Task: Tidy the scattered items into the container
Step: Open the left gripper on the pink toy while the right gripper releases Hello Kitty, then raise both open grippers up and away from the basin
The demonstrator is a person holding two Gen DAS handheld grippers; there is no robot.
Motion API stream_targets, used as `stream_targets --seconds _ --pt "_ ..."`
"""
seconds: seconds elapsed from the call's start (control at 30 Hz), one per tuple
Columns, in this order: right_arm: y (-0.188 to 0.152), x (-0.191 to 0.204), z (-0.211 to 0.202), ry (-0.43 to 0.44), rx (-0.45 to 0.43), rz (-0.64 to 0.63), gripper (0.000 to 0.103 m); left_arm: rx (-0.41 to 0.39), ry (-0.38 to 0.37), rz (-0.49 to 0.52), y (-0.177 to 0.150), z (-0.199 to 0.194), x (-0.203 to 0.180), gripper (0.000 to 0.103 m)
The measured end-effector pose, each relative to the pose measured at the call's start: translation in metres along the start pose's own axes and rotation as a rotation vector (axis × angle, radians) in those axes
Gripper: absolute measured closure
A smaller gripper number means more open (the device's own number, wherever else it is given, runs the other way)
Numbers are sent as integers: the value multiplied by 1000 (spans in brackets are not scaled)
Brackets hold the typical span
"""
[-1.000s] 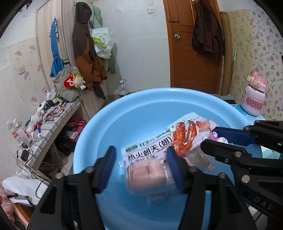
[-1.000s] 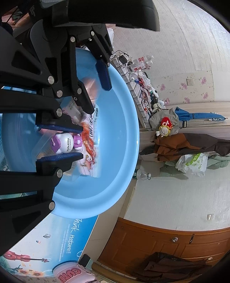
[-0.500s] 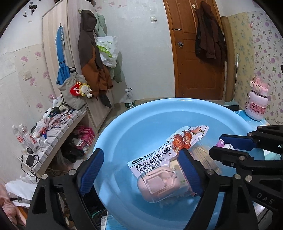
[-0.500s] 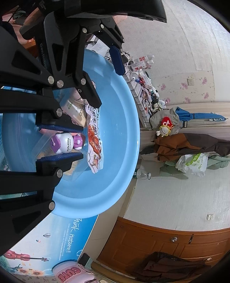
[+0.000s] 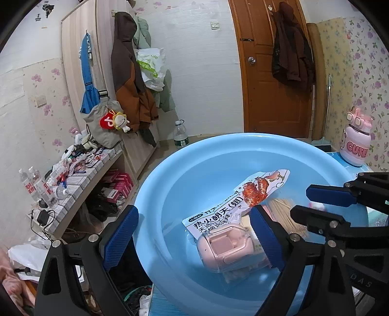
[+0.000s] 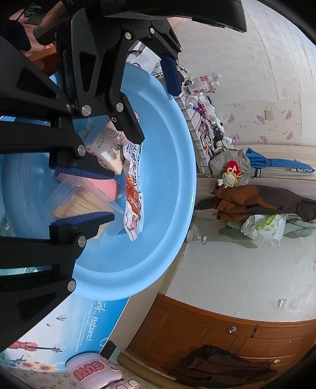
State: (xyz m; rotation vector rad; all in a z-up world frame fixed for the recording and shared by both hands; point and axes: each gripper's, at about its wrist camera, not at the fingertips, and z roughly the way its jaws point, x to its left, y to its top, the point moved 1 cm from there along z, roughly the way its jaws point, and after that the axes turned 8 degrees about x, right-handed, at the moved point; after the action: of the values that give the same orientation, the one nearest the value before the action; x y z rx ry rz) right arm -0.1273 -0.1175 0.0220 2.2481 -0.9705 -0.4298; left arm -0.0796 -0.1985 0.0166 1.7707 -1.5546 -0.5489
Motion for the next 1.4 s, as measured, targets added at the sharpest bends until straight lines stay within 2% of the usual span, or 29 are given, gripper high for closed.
stream_targets --seconds 0.27,0.73,0.77,0.83,0.93,1.4 --pt "0 1 -1 0 1 0 72 -1 -1 -8 -2 -3 3 10" --pt "-7 4 -9 6 2 23 68 -20 6 -5 3 -20 2 4" --pt "-7 4 -9 5 2 23 67 -22 5 -5 4 -21 2 4" --pt "-8 3 -13 -2 -5 28 58 -27 3 -9 5 -24 2 3" --pt "-9 1 -21 -8 -21 40 50 -34 2 -19 6 -31 2 0" --pt "-18 0 -64 -28 -82 61 43 -55 6 -13 9 -64 -7 0"
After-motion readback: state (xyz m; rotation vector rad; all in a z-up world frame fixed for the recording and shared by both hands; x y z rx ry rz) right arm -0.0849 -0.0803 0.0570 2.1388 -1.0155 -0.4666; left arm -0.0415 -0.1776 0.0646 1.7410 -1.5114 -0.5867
